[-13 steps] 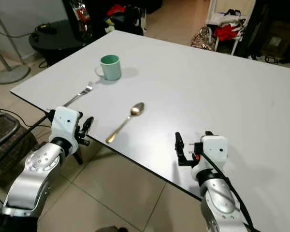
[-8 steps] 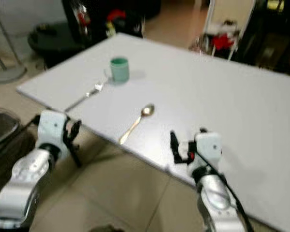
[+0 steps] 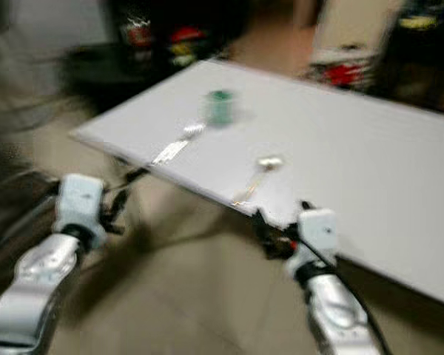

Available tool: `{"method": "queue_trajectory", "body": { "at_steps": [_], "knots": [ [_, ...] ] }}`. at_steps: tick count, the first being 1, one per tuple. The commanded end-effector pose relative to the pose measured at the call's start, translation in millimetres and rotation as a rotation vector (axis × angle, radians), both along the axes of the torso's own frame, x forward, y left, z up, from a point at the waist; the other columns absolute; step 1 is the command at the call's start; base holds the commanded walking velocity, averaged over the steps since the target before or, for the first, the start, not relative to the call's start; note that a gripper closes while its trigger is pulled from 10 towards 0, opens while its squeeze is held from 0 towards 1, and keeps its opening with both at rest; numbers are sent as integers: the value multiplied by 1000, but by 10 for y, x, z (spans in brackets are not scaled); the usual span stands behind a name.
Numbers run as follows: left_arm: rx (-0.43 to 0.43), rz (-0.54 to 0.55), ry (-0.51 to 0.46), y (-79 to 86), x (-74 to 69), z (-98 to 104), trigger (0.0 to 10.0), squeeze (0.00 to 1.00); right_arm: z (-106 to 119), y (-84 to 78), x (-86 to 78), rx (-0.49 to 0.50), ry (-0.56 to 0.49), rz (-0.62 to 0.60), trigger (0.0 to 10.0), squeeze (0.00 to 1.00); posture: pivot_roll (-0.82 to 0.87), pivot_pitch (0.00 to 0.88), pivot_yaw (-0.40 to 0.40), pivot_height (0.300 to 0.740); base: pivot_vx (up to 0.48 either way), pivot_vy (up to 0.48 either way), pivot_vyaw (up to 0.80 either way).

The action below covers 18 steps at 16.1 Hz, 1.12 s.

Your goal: Setting the table

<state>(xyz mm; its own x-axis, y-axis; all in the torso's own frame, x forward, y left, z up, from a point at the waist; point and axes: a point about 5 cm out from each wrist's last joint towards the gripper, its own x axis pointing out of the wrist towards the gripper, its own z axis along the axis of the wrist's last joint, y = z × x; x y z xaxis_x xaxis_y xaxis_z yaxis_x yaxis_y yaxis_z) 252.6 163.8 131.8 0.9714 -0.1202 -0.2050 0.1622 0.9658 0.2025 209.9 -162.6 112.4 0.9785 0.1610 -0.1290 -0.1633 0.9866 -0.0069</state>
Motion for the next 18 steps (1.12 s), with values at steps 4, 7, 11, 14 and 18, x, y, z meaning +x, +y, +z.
{"method": "queue_trajectory", "body": {
  "at_steps": [4, 7, 11, 14, 18],
  "knots": [
    [38, 0, -49, 29, 59, 165, 10000, 0, 104, 54, 57, 38, -50, 47, 10000, 0, 65, 0, 8, 740, 0, 385, 800],
    [30, -4, -79, 1, 98, 259, 10000, 0, 172, 30, 98, 64, -87, 49, 10000, 0, 70, 0, 5, 740, 0, 382, 800],
    [44, -47, -163, -89, 123, 443, 10000, 0, 269, 7, 124, 120, -142, 55, 10000, 0, 78, 0, 2, 740, 0, -25, 800],
    [29, -45, -179, -135, 158, 495, 10000, 0, 277, -44, 129, 124, -147, 40, 10000, 0, 76, 0, 5, 740, 0, -480, 800],
    [36, -57, -178, -151, 169, 491, 10000, 0, 280, -86, 125, 123, -149, 26, 10000, 0, 67, 0, 13, 740, 0, -480, 800]
  ]
}}
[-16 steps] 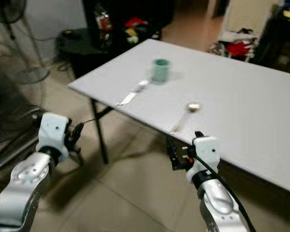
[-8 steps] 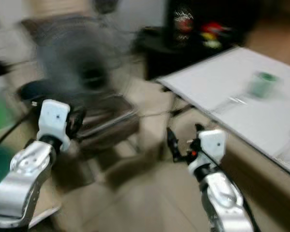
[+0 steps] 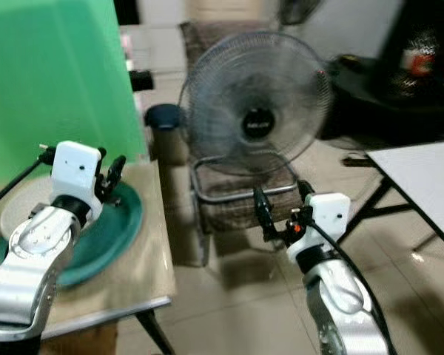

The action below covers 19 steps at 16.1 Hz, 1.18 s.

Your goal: Setting the table

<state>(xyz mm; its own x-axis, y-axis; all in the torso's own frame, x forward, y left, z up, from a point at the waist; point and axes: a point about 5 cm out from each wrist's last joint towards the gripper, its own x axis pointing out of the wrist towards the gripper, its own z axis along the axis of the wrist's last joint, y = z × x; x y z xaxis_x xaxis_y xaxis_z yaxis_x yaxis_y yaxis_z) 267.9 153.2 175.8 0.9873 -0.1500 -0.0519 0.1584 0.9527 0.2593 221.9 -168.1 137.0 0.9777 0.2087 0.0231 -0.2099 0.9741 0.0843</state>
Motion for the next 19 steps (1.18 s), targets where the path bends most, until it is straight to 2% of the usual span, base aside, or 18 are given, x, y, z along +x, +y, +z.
{"method": "queue_trajectory", "body": {
  "at_steps": [1, 5, 8, 10, 13, 15, 16, 17, 19],
  "knots": [
    [5, -24, -17, -51, 20, 51, 10000, 0, 34, -40, 8, 6, -15, -19, 10000, 0, 66, 0, 12, 740, 0, -480, 800],
    [7, -26, -16, -50, 15, 49, 10000, 0, 13, -8, 8, 8, 1, 17, 10000, 0, 67, 0, 11, 740, 0, -480, 800],
    [-38, -7, 0, 10, 13, 37, 10000, 0, -38, 62, 10, 13, 30, 55, 10000, 0, 74, 0, 6, 740, 0, 431, 800],
    [-24, -7, 1, 15, 4, 34, 10000, 0, -50, 100, 22, 22, 41, 69, 10000, 0, 81, 0, 1, 740, 0, 480, 800],
    [36, 4, -8, 20, 3, 39, 10000, 0, -49, 126, 63, 17, 40, 83, 10000, 0, 90, 0, -5, 740, 0, 0, 800],
    [43, 11, -8, 40, 9, 35, 10000, 0, -41, 154, 117, 7, 38, 89, 10000, 0, 94, 0, -7, 740, 0, -129, 753],
    [16, 19, 8, 60, 14, 21, 10000, 0, -42, 169, 167, 58, 51, 71, 10000, 0, 95, 0, -7, 740, 0, 0, 0],
    [60, -10, 42, 57, 11, -22, 10000, 0, -82, 176, 234, 64, 95, 53, 10000, 0, 99, 0, -5, 740, 0, 0, 0],
    [56, -71, 91, 43, -10, -97, 10000, 0, -102, 252, 375, 37, 126, 88, 10000, 0, 102, 0, -5, 740, 0, 0, 0]
  ]
}}
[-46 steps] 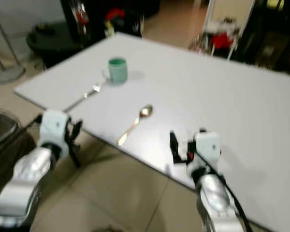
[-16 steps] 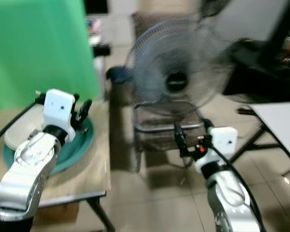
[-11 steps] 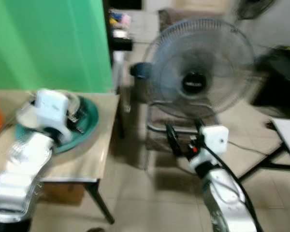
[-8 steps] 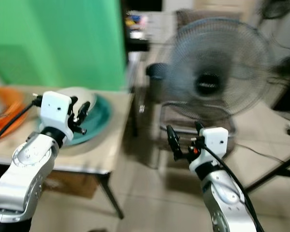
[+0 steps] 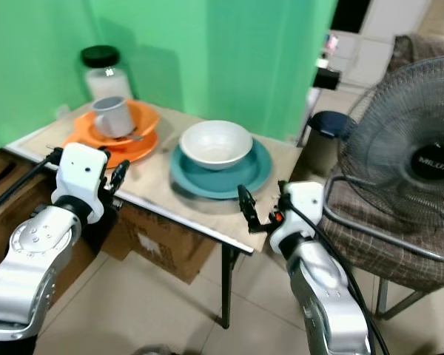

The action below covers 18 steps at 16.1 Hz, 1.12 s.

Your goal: Setting the table

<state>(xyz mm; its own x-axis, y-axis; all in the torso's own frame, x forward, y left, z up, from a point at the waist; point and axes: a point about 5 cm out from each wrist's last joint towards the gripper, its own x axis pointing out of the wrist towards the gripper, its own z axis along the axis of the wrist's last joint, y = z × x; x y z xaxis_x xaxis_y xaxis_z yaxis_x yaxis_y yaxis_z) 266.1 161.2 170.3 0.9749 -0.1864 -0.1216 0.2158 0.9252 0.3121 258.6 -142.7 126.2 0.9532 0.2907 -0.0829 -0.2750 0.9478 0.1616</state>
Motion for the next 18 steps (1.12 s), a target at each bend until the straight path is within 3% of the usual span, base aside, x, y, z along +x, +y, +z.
{"method": "queue_trajectory", "body": {
  "at_steps": [1, 2, 5, 8, 10, 13, 15, 16, 17, 18],
  "knots": [
    [-6, -63, 46, -49, 0, -57, 10000, 0, 26, 12, 105, 51, 20, -5, 10000, 949, 109, 0, -9, 740, 0, 0, 0],
    [-2, -79, 61, -38, 1, -74, 10000, 0, 58, 15, 222, 103, 35, -31, 10000, 1000, 112, 0, -12, 740, 0, 0, 0],
    [16, -109, 63, 5, 8, -78, 10000, 0, 154, 91, 472, 158, 38, -29, 10000, 1000, 127, 0, -26, 740, 0, 0, 0],
    [21, -107, 40, 54, 22, -63, 10000, 0, 115, 257, 766, 234, 143, -30, 10000, 1000, 134, 0, -32, 740, 0, 0, 0],
    [24, -194, 49, 25, -35, -61, 10000, 0, 105, 385, 1022, 299, 225, -49, 10000, 1000, 150, 0, -39, 740, 0, 0, 0],
    [16, -259, 11, 12, -89, 6, 10000, 0, 140, 428, 1193, 380, 276, -99, 10000, 1000, 165, 0, -44, 740, 0, 0, 0],
    [-33, -311, 36, 3, -128, 4, 10000, 0, 142, 465, 1283, 416, 326, -144, 10000, 1000, 167, 0, -44, 740, 0, 0, 0],
    [-76, -328, 53, 2, -141, 5, 10000, 945, 113, 524, 1307, 398, 364, -150, 10000, 698, 166, 0, -37, 740, 0, 0, 0],
    [-96, -338, 62, -3, -146, 10, 10000, 1000, 78, 584, 1304, 360, 413, -149, 10000, 0, 165, 0, -33, 740, 0, 0, 0],
    [-92, -357, 68, -21, -161, 7, 10000, 1000, 73, 649, 1305, 364, 434, -138, 10000, 0, 167, 0, -32, 740, 0, 0, 0]
  ]
}}
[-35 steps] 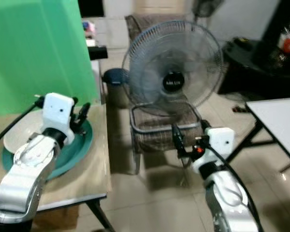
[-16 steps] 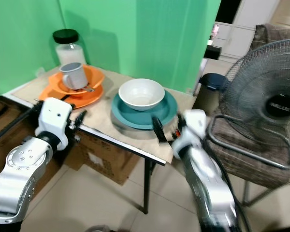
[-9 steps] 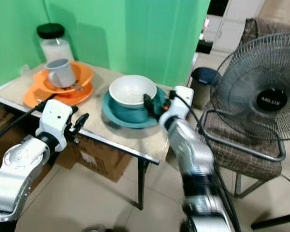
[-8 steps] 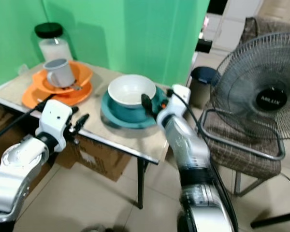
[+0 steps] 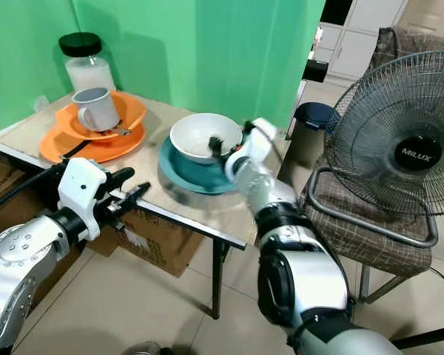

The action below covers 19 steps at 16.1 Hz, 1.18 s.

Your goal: Setting the table

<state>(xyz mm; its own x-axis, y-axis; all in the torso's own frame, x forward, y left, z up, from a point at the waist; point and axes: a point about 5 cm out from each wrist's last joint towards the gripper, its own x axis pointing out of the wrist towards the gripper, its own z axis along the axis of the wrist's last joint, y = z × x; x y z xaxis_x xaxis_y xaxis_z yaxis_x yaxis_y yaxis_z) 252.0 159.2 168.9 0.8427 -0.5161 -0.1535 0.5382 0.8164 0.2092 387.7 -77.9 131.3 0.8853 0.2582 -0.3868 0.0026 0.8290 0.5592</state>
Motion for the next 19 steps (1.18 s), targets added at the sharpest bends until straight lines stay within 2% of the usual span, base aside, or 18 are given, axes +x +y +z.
{"method": "queue_trajectory", "body": {
  "at_steps": [1, 3, 4, 5, 6, 7, 19],
  "knots": [
    [6, -27, 3, -15, -35, 14, 10000, 1000, 29, 60, 20, 9, 9, -4, 10000, 0, 171, 0, -29, 740, 0, 0, 0],
    [10, -41, 8, -25, -60, 19, 10000, 1000, 11, 114, 13, 46, 50, -27, 9686, 0, 183, 0, -33, 740, 0, 0, 0],
    [10, -46, 15, -23, -72, 19, 10000, 1000, 12, 130, 14, 87, 65, -42, 4784, 0, 184, 0, -34, 740, 0, 0, 0],
    [10, -52, 22, -23, -85, 14, 10000, 1000, 17, 140, 16, 112, 69, -51, 3490, 0, 185, 0, -34, 740, 0, 0, 0],
    [9, -62, 31, -32, -99, 5, 10000, 1000, 21, 137, 20, 131, 65, -70, 510, 0, 186, 0, -35, 740, 0, 0, 0],
    [7, -75, 40, -43, -114, -2, 10000, 1000, 22, 131, 25, 150, 63, -88, 0, 0, 187, 0, -34, 740, 0, 0, 0],
    [33, -102, 48, -99, -130, -30, 10000, 1000, -83, 160, -23, 208, 106, -114, 0, 0, 181, 0, -29, 740, 0, 0, 0]
  ]
}}
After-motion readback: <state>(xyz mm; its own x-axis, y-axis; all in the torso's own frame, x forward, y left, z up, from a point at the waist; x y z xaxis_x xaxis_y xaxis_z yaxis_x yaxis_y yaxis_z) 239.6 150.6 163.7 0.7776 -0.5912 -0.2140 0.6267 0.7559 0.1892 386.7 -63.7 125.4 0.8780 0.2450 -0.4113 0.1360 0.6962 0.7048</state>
